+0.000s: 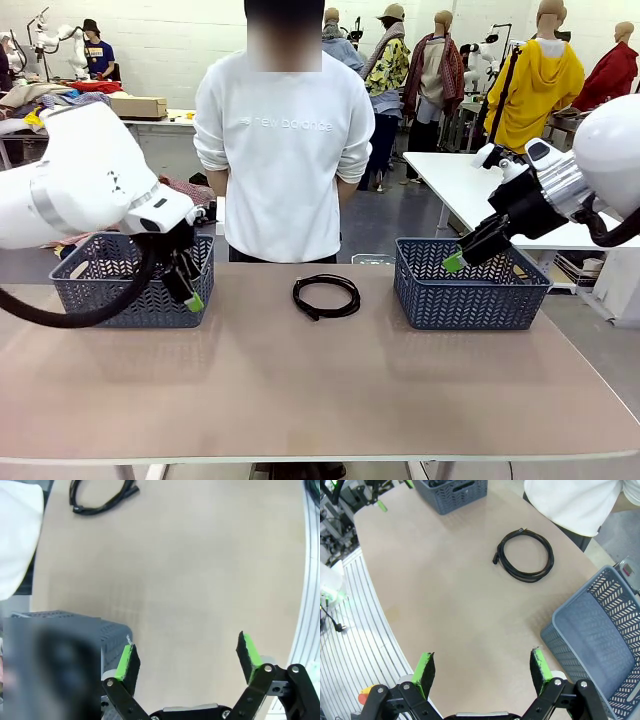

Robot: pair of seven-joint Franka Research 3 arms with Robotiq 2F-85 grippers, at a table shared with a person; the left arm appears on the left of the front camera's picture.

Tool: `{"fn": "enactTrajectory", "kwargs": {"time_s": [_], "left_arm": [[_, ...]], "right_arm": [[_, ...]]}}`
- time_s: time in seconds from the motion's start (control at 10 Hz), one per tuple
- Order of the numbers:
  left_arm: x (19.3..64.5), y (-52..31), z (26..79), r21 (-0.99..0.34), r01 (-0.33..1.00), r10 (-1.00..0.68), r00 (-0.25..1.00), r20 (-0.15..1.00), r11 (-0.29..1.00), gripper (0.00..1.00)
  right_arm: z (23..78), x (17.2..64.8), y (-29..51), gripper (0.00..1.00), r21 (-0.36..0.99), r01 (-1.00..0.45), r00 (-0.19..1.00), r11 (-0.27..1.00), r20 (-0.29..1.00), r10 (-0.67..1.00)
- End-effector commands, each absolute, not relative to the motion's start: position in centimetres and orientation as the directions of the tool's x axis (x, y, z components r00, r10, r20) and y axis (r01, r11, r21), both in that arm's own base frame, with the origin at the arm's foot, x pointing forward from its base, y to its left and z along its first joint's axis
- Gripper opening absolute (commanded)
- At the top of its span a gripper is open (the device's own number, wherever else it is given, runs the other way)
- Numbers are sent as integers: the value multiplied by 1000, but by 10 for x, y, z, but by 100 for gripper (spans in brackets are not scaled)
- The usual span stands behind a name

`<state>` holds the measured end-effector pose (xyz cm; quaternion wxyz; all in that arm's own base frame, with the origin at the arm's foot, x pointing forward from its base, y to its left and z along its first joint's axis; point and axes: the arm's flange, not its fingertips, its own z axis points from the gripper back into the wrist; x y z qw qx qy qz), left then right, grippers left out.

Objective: Organize the cables according to human instructions.
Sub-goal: Pick up a bundle of cables and place it in the basket indicated by the human.

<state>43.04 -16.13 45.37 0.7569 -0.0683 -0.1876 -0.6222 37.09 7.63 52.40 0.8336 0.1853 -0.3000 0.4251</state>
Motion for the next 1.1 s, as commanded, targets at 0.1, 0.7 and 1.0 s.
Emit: {"fn": "enactTrajectory", "kwargs": {"time_s": [0.1,0.7,1.0], "left_arm": [[430,-161,454,130,968,-916,155,369,216,100],[430,-161,454,130,968,-916,155,369,216,100],[430,-161,454,130,968,-916,155,369,216,100]], "right_arm": [[523,372,77,100,66,-825,452,561,672,586],[523,372,77,100,66,-825,452,561,672,586],[523,372,77,100,66,-825,452,561,672,586]]}}
